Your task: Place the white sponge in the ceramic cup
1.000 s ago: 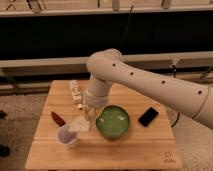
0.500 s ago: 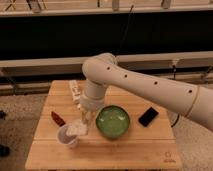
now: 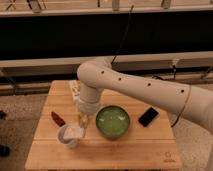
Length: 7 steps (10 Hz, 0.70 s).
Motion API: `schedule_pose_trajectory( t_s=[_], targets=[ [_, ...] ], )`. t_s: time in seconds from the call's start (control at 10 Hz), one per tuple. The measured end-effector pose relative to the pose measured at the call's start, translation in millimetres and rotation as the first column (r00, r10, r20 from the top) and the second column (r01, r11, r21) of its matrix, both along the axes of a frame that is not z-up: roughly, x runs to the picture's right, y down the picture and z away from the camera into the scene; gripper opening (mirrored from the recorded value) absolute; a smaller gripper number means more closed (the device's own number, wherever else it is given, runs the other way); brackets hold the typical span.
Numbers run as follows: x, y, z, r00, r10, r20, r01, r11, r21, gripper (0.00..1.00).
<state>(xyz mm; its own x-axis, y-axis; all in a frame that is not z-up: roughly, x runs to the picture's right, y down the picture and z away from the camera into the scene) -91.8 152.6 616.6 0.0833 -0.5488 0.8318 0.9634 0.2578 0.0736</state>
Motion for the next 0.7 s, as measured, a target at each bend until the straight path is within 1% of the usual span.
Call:
schedule_pose_trajectory(
  t_s=[0.2, 0.3, 0.5, 0.7],
  targets=[
    [-4.0, 5.2, 3.5, 1.0, -0.006, 0.005, 0.006, 1.0, 0.0, 0.0],
    [-6.7, 7.2, 5.9, 1.0, -0.008, 0.008, 0.008, 1.0, 0.001, 0.04],
    [-10.6, 9.2, 11.2, 1.0, -0.009, 0.014, 0.009, 1.0, 0.0, 0.21],
    [-14.2, 10.6, 21.5, 1.0, -0.013, 0.018, 0.013, 0.9999, 0.0, 0.44]
  ],
)
